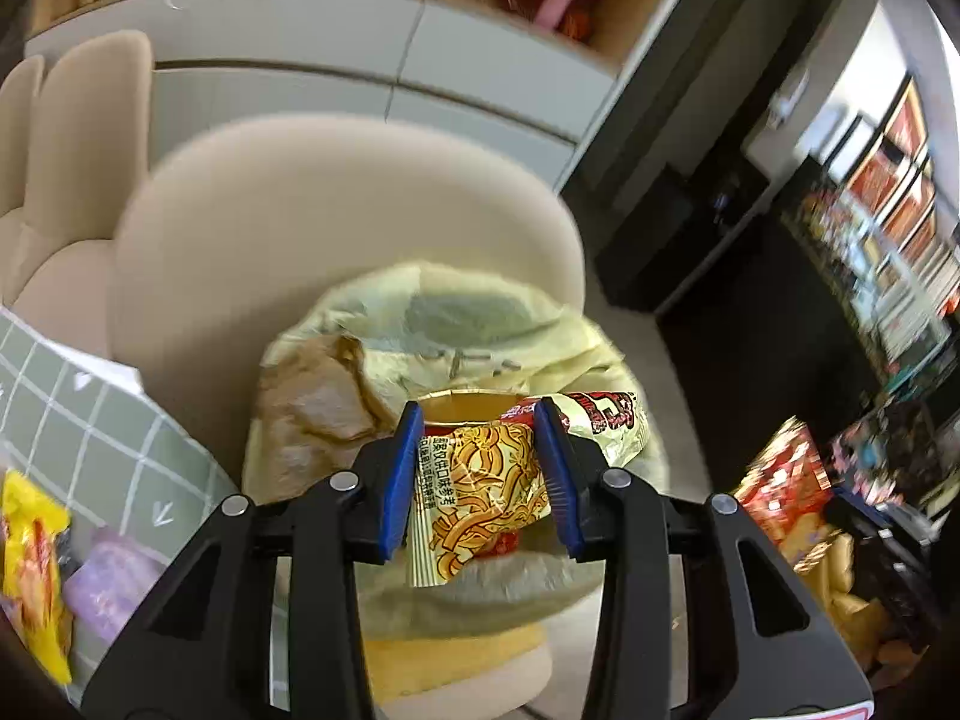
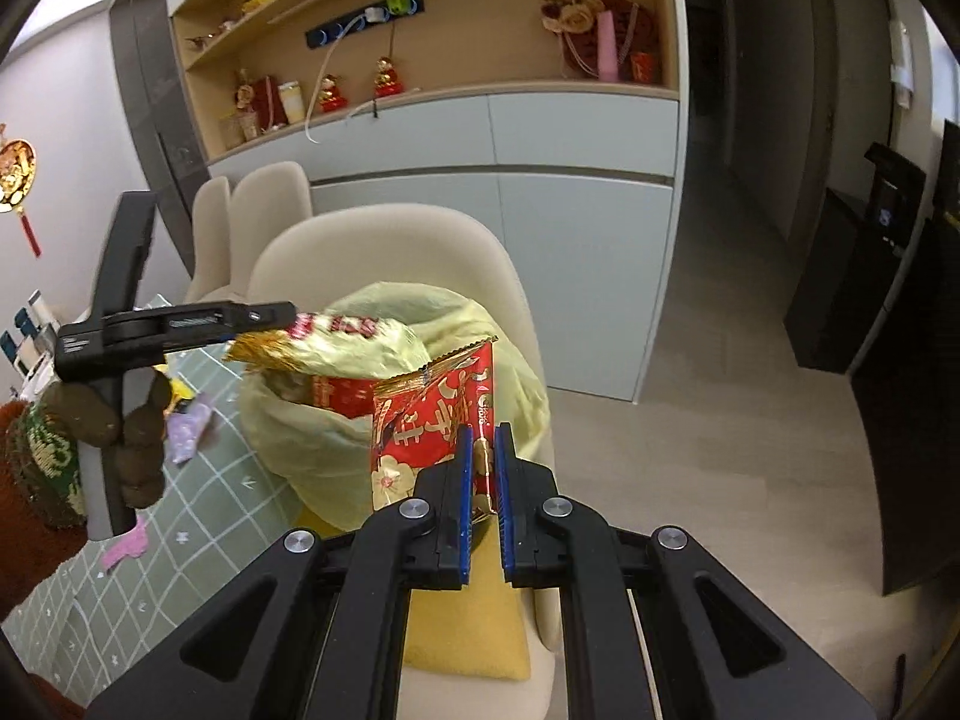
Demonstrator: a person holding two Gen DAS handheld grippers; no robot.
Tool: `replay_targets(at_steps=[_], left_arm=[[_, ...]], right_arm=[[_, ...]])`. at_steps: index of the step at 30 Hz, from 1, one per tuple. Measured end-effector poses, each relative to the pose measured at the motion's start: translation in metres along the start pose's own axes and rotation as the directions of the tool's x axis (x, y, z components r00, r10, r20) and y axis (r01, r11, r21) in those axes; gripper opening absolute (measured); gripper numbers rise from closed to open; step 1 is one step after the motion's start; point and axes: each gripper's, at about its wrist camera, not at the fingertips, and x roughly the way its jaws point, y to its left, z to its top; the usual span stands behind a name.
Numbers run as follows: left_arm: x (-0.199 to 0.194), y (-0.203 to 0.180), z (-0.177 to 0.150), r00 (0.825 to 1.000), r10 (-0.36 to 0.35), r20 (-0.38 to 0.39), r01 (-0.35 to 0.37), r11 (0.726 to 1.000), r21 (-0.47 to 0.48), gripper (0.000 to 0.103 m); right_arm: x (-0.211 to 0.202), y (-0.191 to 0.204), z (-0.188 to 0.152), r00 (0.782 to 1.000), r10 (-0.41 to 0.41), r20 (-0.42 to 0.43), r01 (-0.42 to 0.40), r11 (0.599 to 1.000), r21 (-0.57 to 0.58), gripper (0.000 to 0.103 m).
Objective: Collect trash
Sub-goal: 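Release the chip bag from the left tool while the right tool drops the red packet into the bin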
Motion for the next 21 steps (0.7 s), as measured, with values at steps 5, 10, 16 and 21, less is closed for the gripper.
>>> replay_targets(at_steps=[5, 10, 16, 21], left_arm=[[0.027, 0.004, 0.009, 1.000, 0.028, -0.014, -0.028, 1.000, 0.009, 0.041], [0.010, 0.023, 0.016, 0.999, -0.037, 0.012, 0.038, 0.996, -0.085, 0.058], [-0.045, 0.039, 0.005, 0.995, 0.008, 0.101, 0.005, 0.992, -0.127, 0.060], [-0.083, 0.050, -0.023, 0.992, 0.055, 0.111, -0.041, 0.991, -0.130, 0.060]], right_arm=[[0.015, -0.009, 0.002, 1.000, -0.011, -0.011, 0.012, 0.999, 0.031, 0.009], [0.026, -0.005, 0.018, 1.000, 0.013, 0.019, -0.014, 0.999, 0.037, 0.009], [0.064, 0.035, 0.056, 0.996, 0.081, 0.046, -0.079, 0.996, -0.040, 0.009], [0.133, 0.083, 0.067, 0.997, 0.076, -0.031, -0.080, 0.984, -0.162, 0.009]])
